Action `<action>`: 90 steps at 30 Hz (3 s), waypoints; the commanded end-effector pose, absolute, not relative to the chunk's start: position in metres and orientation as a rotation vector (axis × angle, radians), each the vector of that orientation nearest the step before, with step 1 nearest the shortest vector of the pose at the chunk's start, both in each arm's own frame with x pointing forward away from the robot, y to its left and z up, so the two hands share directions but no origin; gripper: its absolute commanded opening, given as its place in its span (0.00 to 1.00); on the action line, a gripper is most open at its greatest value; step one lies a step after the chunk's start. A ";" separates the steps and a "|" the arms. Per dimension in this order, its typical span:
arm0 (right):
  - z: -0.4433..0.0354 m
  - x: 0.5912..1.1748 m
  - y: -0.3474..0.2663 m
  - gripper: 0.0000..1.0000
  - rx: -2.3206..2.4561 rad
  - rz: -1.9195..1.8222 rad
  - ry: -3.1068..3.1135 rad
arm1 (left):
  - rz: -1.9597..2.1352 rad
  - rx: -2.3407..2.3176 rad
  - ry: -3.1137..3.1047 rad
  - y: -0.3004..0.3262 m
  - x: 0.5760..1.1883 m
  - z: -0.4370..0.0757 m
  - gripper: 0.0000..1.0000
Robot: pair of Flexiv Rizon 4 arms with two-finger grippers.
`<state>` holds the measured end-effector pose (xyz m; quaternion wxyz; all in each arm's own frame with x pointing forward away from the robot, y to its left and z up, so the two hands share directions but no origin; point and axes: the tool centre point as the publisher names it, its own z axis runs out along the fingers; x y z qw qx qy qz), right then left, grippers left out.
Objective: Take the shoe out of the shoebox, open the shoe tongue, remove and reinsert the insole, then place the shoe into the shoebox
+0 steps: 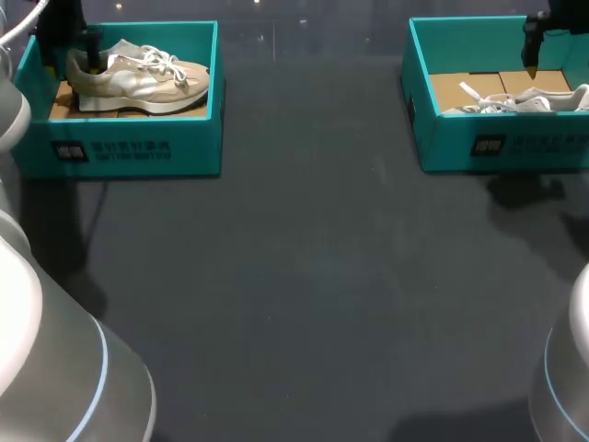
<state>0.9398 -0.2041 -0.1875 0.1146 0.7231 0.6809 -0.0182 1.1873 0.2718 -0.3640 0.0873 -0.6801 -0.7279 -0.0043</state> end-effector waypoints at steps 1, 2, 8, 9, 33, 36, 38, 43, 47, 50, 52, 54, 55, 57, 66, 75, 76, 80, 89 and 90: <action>-0.188 0.939 -0.204 1.00 2.119 -0.053 1.996 | -0.011 -2.016 -2.161 0.272 1.194 -0.369 0.61; -0.188 0.939 -0.204 1.00 2.119 -0.053 1.996 | -0.012 -2.015 -2.162 0.272 1.194 -0.369 0.46; -0.188 0.939 -0.204 1.00 2.119 -0.053 1.996 | -0.023 -2.011 -2.163 0.273 1.194 -0.370 0.00; -0.188 0.939 -0.204 1.00 2.119 -0.053 1.996 | -0.023 -2.012 -2.163 0.274 1.194 -0.370 0.00; -0.188 0.939 -0.204 1.00 2.119 -0.053 1.996 | -0.071 -2.195 -2.179 0.279 1.174 -0.269 0.00; -0.188 0.939 -0.204 1.00 2.119 -0.053 1.996 | -0.116 -2.220 -2.172 0.277 1.169 -0.255 0.00; -0.188 0.939 -0.204 1.00 2.119 -0.053 1.996 | -0.162 -2.222 -2.173 0.275 1.163 -0.245 0.00; -0.188 0.939 -0.204 1.00 2.119 -0.053 1.996 | -0.205 -2.226 -2.191 0.270 1.157 -0.223 0.00; -0.188 0.939 -0.204 1.00 2.119 -0.053 1.996 | -0.225 -2.242 -2.200 0.265 1.153 -0.203 0.00; -0.188 0.939 -0.204 1.00 2.119 -0.053 1.996 | -0.218 -2.313 -2.185 0.261 1.151 -0.185 0.00; -0.188 0.939 -0.204 1.00 2.119 -0.053 1.996 | -0.218 -2.313 -2.185 0.261 1.151 -0.185 0.00; -0.188 0.939 -0.204 1.00 2.119 -0.053 1.996 | -0.218 -2.313 -2.185 0.261 1.151 -0.185 0.00; -0.188 0.939 -0.204 1.00 2.119 -0.053 1.996 | -0.218 -2.313 -2.185 0.261 1.151 -0.185 0.00; -0.188 0.939 -0.204 1.00 2.119 -0.053 1.996 | -0.218 -2.313 -2.185 0.261 1.151 -0.185 0.00; -0.188 0.939 -0.204 1.00 2.119 -0.053 1.996 | -0.217 -2.321 -2.190 0.254 1.140 -0.179 0.00; -0.188 0.939 -0.204 1.00 2.119 -0.053 1.996 | -0.405 -2.398 -2.198 0.224 1.098 -0.145 0.00; -0.188 0.939 -0.204 1.00 2.119 -0.053 1.996 | -0.422 -2.399 -2.202 0.222 1.093 -0.142 0.00; -0.188 0.939 -0.204 1.00 2.119 -0.053 1.996 | -0.447 -2.430 -2.207 0.216 1.068 -0.128 0.00; -0.188 0.939 -0.204 1.00 2.119 -0.053 1.996 | -0.460 -2.521 -2.158 0.187 1.019 -0.112 0.00; -0.188 0.939 -0.204 1.00 2.119 -0.053 1.996 | -0.462 -2.520 -2.159 0.184 1.015 -0.111 0.00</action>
